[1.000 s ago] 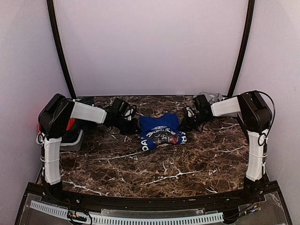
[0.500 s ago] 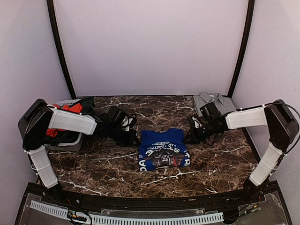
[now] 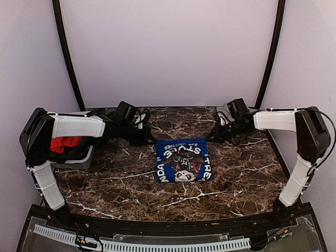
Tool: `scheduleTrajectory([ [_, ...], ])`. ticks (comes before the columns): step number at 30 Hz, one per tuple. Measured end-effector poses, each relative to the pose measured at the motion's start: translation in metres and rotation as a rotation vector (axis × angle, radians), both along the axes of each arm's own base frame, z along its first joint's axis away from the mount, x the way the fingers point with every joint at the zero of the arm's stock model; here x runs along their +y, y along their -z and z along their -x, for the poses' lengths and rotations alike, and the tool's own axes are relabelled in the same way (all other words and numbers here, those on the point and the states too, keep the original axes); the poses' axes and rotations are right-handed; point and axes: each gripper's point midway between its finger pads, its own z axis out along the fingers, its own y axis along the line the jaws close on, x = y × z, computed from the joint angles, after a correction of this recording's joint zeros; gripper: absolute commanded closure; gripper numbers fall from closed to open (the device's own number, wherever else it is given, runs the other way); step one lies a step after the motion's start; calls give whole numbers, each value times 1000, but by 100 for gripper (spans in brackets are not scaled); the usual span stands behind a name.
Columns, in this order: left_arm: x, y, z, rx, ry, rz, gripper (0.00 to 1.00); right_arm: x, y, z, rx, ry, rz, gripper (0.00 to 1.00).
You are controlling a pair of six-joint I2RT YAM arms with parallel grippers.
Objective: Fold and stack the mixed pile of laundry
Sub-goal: Fold the 2/3-rectangle-folded T-shirt at the center of the board, then smooth out the square-folded T-shirt at the center of the board.
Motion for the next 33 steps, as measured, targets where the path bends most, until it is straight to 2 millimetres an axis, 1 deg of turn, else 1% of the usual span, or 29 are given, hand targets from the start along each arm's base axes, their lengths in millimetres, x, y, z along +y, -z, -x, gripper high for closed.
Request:
scheduleTrajectory([
  [2,-1,-2,-11,-13,-3,4,100,1,5,-10,4,1,-1,100],
  [4,-1,3,-22,-15,-5,-2,100,3,14,-19,17,2,3,100],
  [5,-1,8,-26,-11,-7,-8,100,4,24,-25,31,2,7,100],
  [9,1,39,-39,25,-11,-38,100,5,46,-32,72,3,13,100],
  [10,2,51,-40,43,-12,-51,98,5,50,-33,79,2,14,100],
  [11,3,55,-41,49,-15,-55,95,6,55,-35,88,1,13,100],
  [12,4,59,-41,57,-14,-59,88,7,57,-36,91,-1,11,90],
  [13,4,64,-42,65,-16,-62,85,8,57,-38,92,-2,7,81],
  [14,5,65,-44,62,-14,-65,78,8,56,-39,95,3,4,72],
  [15,6,66,-45,67,-19,-67,73,8,54,-41,89,3,1,60],
  [16,7,64,-48,62,-22,-69,64,7,50,-44,80,6,-3,51],
  [17,9,60,-52,57,-28,-68,60,6,47,-47,77,15,-7,44],
  [18,10,56,-56,44,-29,-69,52,4,42,-49,66,19,-8,38],
  [19,11,50,-62,34,-38,-65,44,0,36,-50,54,24,-8,34],
  [20,14,43,-68,14,-46,-63,41,-4,28,-51,39,30,-6,31],
  [21,17,36,-72,-1,-55,-61,36,-8,18,-52,17,38,-6,29],
  [23,22,20,-72,-27,-60,-56,30,-14,-7,-54,-38,46,-13,27],
  [25,27,-3,-69,-63,-64,-29,27,-19,-39,-53,-115,38,-31,27],
  [26,28,-14,-64,-81,-58,-13,27,-19,-53,-51,-149,30,-45,28],
  [28,26,-33,-49,-112,-29,17,27,-16,-73,-44,-195,0,-79,33],
  [30,16,-43,-31,-134,16,40,31,-8,-77,-35,-204,-40,-103,40],
  [31,9,-44,-23,-137,40,47,36,-1,-73,-29,-197,-65,-109,44],
  [32,-1,-43,-13,-138,73,53,39,8,-68,-22,-181,-94,-115,45],
  [33,-10,-40,-2,-129,104,60,46,16,-62,-16,-171,-123,-117,47],
])
